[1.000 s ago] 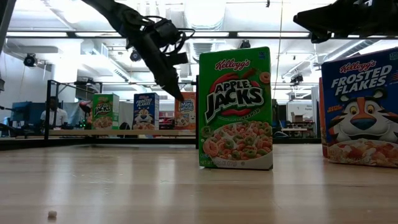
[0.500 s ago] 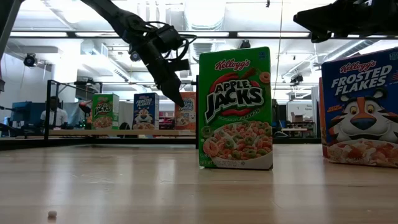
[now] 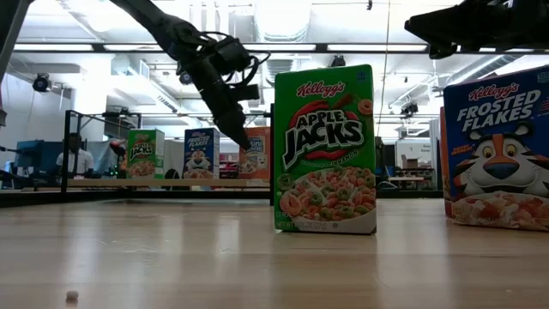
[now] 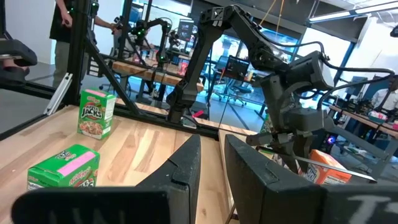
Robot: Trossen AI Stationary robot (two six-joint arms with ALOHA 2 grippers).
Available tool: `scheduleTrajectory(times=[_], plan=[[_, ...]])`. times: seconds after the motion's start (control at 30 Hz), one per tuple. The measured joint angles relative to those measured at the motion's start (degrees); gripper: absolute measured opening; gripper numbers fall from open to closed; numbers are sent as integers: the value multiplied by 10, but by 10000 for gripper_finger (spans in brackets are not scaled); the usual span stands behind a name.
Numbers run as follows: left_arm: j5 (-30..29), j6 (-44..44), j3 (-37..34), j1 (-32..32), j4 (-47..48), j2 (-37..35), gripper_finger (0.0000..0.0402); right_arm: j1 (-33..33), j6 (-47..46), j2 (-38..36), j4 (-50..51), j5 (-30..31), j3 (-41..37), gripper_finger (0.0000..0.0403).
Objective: Stack cereal on shelf
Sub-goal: Put the top left orange cereal box on the shelf
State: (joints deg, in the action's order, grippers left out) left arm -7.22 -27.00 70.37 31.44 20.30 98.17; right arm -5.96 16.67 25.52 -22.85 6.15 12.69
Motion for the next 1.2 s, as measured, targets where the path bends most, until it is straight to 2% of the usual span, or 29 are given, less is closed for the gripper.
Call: scheduleTrajectory(times=[0.37,0.67,0.9,1.1,1.2], plan=[[3,19,3,-14,10,-10,75,0,0,0,0,0,0,63],[4,12,46,-33,52,-50,75,0,0,0,0,0,0,63],[-22,5,64,-23,64,-75,75,0,-1,0,0,0,0,63],[61,9,50,-24,76,-74,75,0,0,0,-1,0,0,63],[64,12,33,-24,68,-67,75,0,0,0,-1,0,0,63]])
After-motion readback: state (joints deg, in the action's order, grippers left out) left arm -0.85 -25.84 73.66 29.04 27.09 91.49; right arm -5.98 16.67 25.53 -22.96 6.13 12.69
